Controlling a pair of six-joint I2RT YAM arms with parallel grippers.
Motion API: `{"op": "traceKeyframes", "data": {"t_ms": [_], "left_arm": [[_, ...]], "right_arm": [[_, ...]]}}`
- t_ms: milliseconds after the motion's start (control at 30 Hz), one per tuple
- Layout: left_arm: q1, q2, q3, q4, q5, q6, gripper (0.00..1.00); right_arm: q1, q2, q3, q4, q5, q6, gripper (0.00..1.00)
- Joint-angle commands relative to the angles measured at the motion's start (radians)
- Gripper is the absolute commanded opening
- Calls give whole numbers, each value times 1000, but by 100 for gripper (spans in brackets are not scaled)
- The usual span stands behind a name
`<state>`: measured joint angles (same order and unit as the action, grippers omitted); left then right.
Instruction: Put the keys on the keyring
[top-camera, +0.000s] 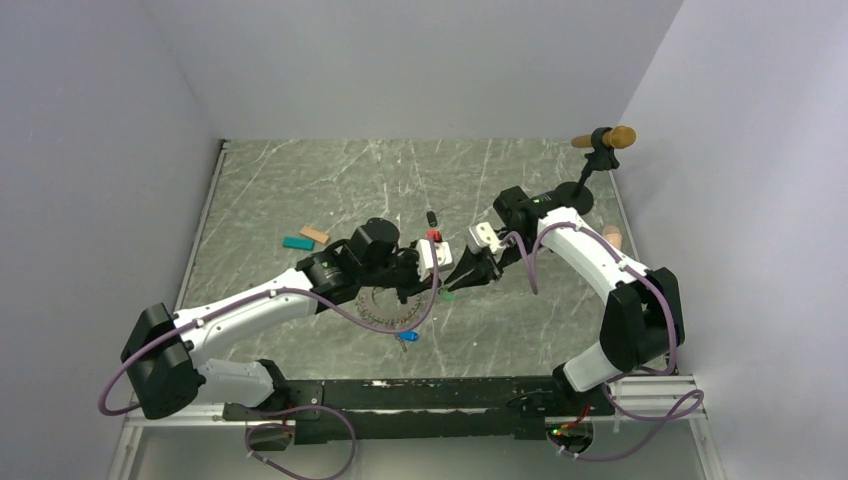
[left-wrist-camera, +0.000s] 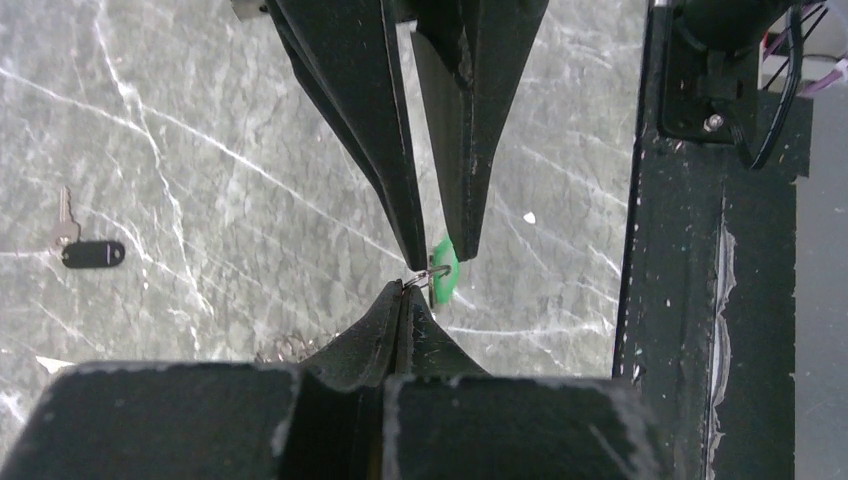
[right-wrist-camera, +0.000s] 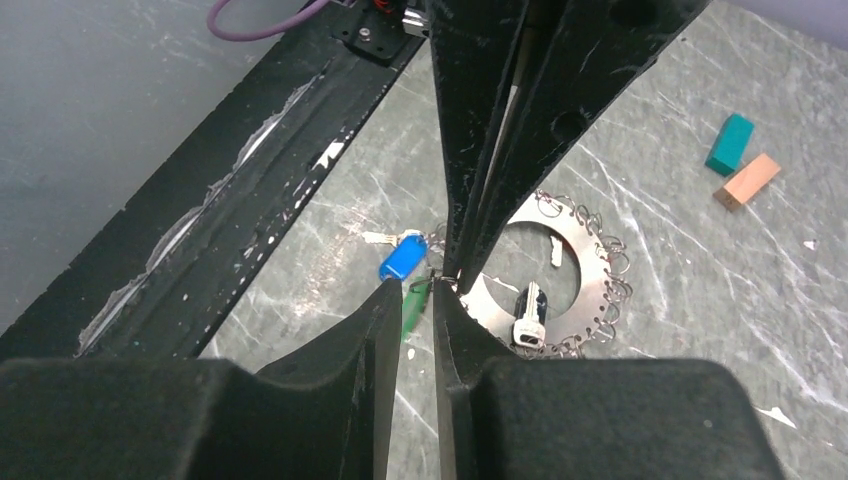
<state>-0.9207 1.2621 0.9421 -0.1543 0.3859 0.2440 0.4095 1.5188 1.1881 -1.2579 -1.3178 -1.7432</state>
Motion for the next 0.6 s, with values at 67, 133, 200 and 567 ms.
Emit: {"op": "traceKeyframes", "data": {"t_ms": [67,133,200,567], "left_arm": [[-4,7,56,-100,-36,13,0],[-5,4,56,-99,-41,11,0],[-5,2,54,-96,-38,7,0],[-3,-23,30,-101,-71,43,0]], "right_arm": [[4,3,5,123,-3,152,22],[5,3,3,154,5,199,21],[4,3,1,183,13,236,22],[-20,18,-29,251,76,305,33]]}}
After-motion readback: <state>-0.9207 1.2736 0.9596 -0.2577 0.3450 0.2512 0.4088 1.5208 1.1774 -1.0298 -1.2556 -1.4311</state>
